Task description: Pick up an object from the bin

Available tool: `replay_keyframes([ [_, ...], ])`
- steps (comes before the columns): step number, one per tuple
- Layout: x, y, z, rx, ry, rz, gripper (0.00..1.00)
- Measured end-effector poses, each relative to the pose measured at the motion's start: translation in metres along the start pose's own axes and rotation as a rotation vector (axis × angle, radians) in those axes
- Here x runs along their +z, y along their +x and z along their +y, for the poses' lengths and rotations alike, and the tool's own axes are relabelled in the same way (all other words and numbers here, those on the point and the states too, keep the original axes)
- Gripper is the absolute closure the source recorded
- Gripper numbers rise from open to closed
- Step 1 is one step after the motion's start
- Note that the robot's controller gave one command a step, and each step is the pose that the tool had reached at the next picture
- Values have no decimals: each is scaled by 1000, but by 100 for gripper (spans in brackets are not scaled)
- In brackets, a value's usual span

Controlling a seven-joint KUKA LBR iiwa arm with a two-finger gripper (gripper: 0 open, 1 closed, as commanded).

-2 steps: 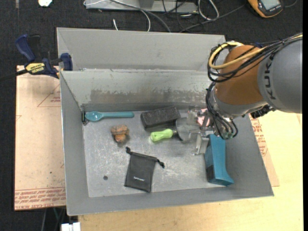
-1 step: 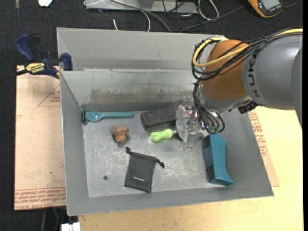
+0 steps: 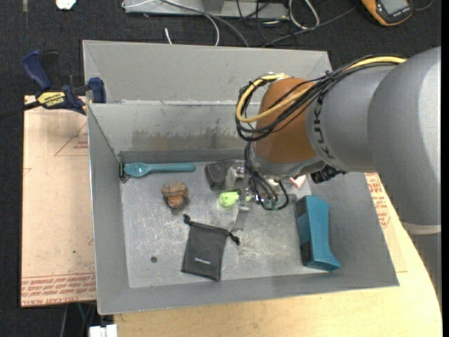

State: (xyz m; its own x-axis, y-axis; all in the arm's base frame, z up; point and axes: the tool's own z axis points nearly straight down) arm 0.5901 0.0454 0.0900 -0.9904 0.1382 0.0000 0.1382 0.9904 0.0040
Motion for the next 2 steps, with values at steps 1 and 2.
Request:
replay_keyframes([
  [1, 15, 34, -15, 205, 1, -7, 0],
  [2, 19, 50, 45, -68, -3, -11, 100],
])
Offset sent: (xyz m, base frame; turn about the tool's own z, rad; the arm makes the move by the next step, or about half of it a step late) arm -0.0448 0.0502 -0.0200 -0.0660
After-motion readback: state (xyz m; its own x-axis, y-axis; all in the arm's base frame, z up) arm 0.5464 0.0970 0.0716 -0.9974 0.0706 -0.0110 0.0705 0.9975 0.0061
